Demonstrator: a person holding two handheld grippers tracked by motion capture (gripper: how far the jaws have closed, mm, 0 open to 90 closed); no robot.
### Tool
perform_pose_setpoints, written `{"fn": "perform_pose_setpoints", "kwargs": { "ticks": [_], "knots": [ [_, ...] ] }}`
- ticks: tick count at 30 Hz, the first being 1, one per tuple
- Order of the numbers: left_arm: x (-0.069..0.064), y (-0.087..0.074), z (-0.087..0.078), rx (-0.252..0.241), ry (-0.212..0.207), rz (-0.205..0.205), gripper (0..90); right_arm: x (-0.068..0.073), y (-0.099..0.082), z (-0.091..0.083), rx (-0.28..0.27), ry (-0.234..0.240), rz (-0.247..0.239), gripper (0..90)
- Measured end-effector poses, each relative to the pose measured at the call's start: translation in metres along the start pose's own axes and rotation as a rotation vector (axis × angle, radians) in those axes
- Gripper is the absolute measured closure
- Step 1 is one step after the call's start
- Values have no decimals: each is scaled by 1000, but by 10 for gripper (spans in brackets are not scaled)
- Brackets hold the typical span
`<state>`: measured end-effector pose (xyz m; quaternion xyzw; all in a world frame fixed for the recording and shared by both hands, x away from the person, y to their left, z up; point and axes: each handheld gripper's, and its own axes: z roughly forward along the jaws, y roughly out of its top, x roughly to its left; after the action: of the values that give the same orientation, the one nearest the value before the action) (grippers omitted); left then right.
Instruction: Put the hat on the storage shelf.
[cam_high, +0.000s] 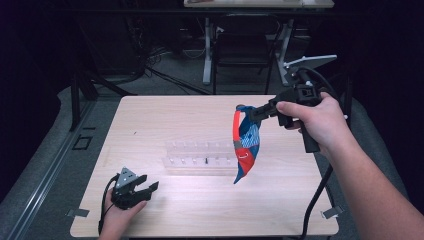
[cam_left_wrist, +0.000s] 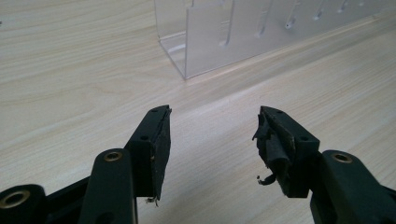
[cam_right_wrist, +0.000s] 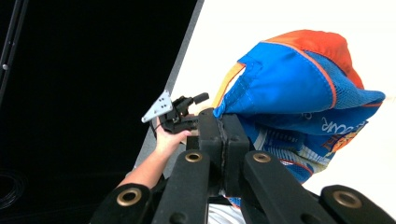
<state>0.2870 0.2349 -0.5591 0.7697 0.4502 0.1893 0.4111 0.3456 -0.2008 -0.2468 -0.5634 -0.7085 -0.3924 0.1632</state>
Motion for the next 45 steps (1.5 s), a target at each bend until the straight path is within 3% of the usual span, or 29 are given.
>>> {"fn": "perform_pose_setpoints", "kwargs": {
  "ticks": [10,19,45],
  "knots": [
    [-1,1,1,8,-4,16,445,11,15,5,-6,4,-15,900],
    [-1,1,1,10,-7,16,445,13,26,13,-13,11,-5,900],
    [-2,3,2,2,-29,34,455,19,50,58,8,41,10,900]
  ]
}}
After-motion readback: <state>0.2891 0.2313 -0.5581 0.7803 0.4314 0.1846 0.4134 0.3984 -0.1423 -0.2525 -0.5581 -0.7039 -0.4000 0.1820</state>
